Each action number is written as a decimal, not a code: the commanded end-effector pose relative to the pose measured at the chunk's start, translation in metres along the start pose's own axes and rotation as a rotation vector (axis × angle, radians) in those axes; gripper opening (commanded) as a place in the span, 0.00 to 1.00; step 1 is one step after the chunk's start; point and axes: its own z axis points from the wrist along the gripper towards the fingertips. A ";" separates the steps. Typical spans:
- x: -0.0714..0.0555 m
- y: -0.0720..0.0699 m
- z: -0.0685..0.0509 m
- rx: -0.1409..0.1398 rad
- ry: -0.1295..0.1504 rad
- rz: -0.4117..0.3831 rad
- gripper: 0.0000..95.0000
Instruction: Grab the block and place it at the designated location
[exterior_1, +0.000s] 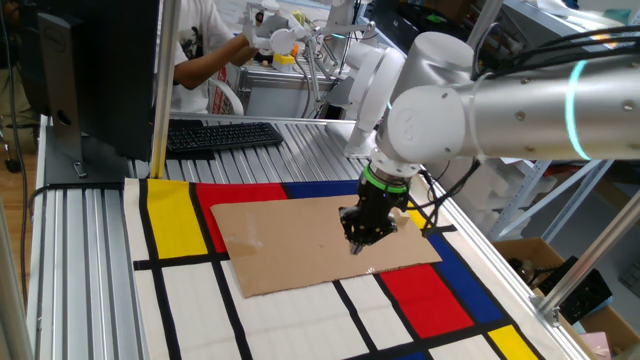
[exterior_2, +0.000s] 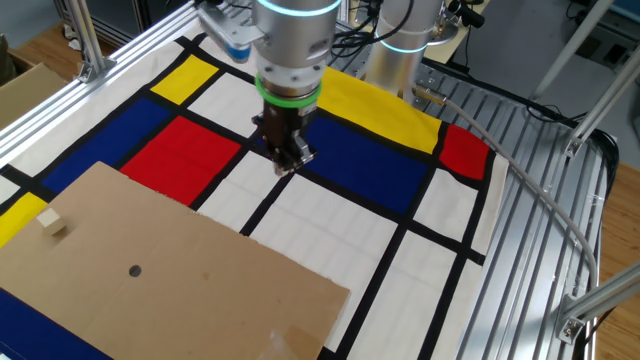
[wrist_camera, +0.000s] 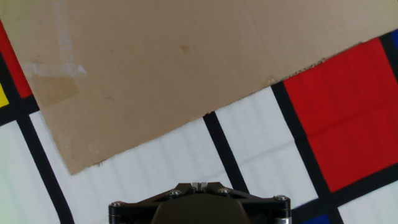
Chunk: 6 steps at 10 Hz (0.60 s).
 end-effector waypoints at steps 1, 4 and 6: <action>-0.015 -0.003 0.007 -0.002 -0.001 -0.005 0.00; -0.094 -0.029 0.027 -0.006 0.001 -0.038 0.00; -0.134 -0.047 0.032 -0.004 0.005 -0.054 0.00</action>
